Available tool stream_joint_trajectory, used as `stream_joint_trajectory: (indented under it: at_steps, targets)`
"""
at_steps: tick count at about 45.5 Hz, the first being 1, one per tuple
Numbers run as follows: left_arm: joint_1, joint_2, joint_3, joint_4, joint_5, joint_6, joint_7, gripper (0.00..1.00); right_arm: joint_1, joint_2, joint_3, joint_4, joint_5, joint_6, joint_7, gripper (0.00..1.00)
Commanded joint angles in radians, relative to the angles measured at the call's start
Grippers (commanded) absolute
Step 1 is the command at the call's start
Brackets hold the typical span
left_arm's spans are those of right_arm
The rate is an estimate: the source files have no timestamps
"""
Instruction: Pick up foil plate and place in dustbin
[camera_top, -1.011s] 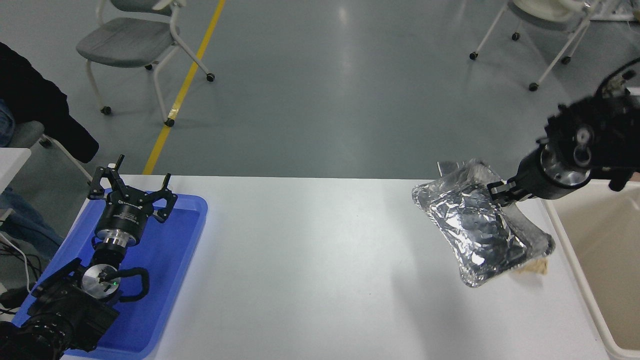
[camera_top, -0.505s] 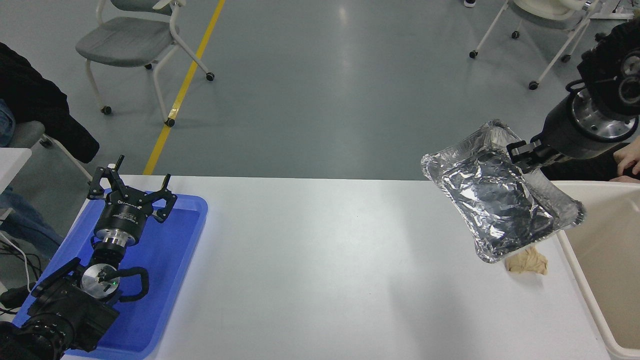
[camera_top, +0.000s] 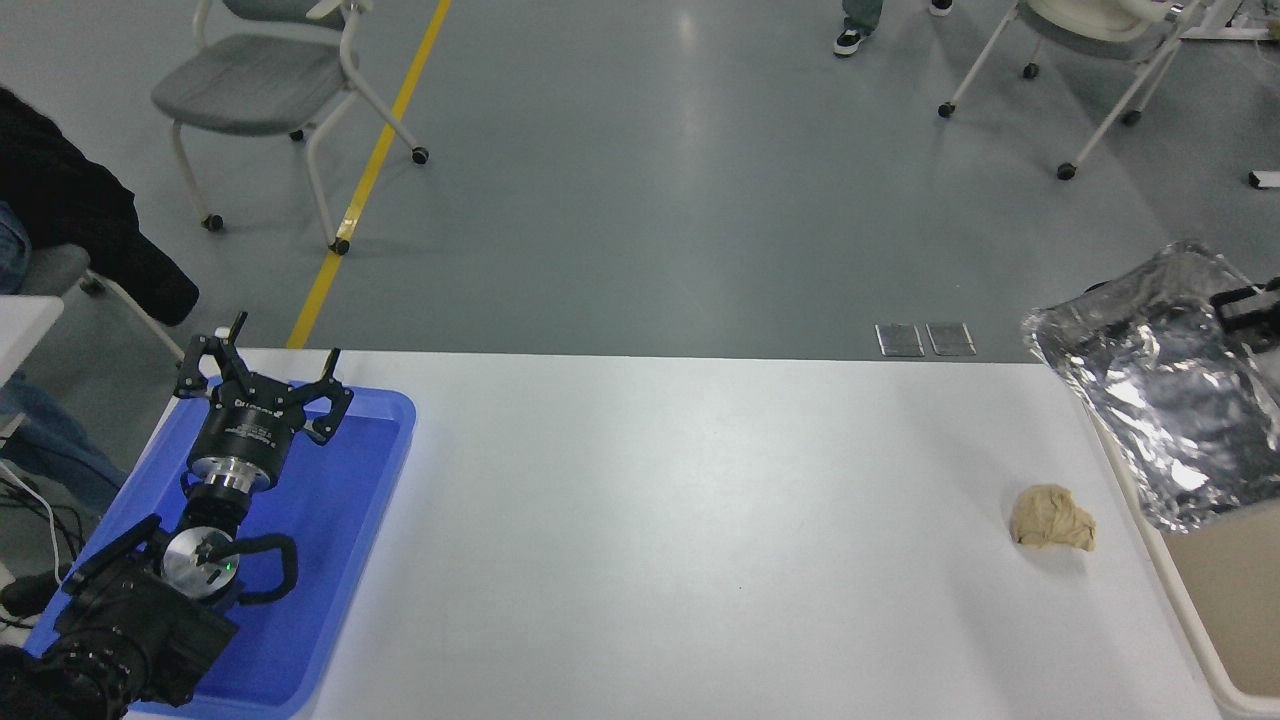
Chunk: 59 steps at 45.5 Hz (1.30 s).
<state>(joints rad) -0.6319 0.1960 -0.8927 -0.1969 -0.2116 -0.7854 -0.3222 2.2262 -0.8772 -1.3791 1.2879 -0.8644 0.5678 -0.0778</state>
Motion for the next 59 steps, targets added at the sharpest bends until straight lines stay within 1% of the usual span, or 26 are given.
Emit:
stream_joint_trajectory:
  at_steps: [1, 4, 11, 15, 20, 25, 29, 35, 45, 56, 59]
  targets:
    - [0.000, 0.000, 0.000, 0.002, 0.000, 0.000, 0.000, 1.00, -0.327, -0.203, 0.149, -0.272, -0.134, -0.130, 0.013, 0.00]
    - [0.000, 0.000, 0.000, -0.001, 0.000, 0.000, 0.000, 1.00, -0.498, -0.201, 0.260, -0.353, -0.134, -0.195, 0.029, 0.00]
    - [0.000, 0.000, 0.000, -0.001, 0.000, 0.000, 0.000, 1.00, -0.886, -0.177, 0.589, -0.530, -0.134, -0.296, 0.030, 0.00]
    - [-0.002, 0.000, 0.000, -0.001, 0.000, 0.000, 0.000, 1.00, -1.086, -0.115, 0.748, -0.630, -0.131, -0.364, 0.030, 0.00]
    - [-0.002, 0.002, 0.000, 0.002, 0.000, 0.000, 0.000, 1.00, -1.241, -0.019, 0.862, -0.765, -0.114, -0.407, 0.030, 0.00]
    - [-0.002, 0.002, 0.000, -0.001, 0.000, 0.000, 0.000, 1.00, -1.318, 0.052, 0.904, -0.844, -0.064, -0.430, 0.029, 0.00]
    - [0.000, 0.002, 0.000, -0.001, 0.000, 0.000, 0.000, 1.00, -1.388, 0.112, 0.905, -0.936, 0.025, -0.437, 0.029, 0.00]
    - [0.000, 0.002, 0.000, -0.001, 0.000, 0.000, 0.000, 1.00, -1.467, 0.248, 0.905, -1.090, 0.149, -0.437, 0.029, 0.00]
    - [-0.002, 0.002, 0.000, 0.002, 0.000, 0.000, 0.000, 1.00, -1.494, 0.293, 0.907, -1.105, 0.160, -0.439, 0.027, 0.00]
    - [-0.002, 0.002, 0.000, -0.001, 0.000, 0.000, 0.000, 1.00, -1.517, 0.310, 0.907, -1.102, 0.160, -0.437, 0.033, 0.00]
    - [-0.002, 0.002, 0.000, 0.002, 0.000, 0.000, 0.000, 1.00, -1.516, 0.310, 0.907, -1.102, 0.160, -0.437, 0.046, 0.00]
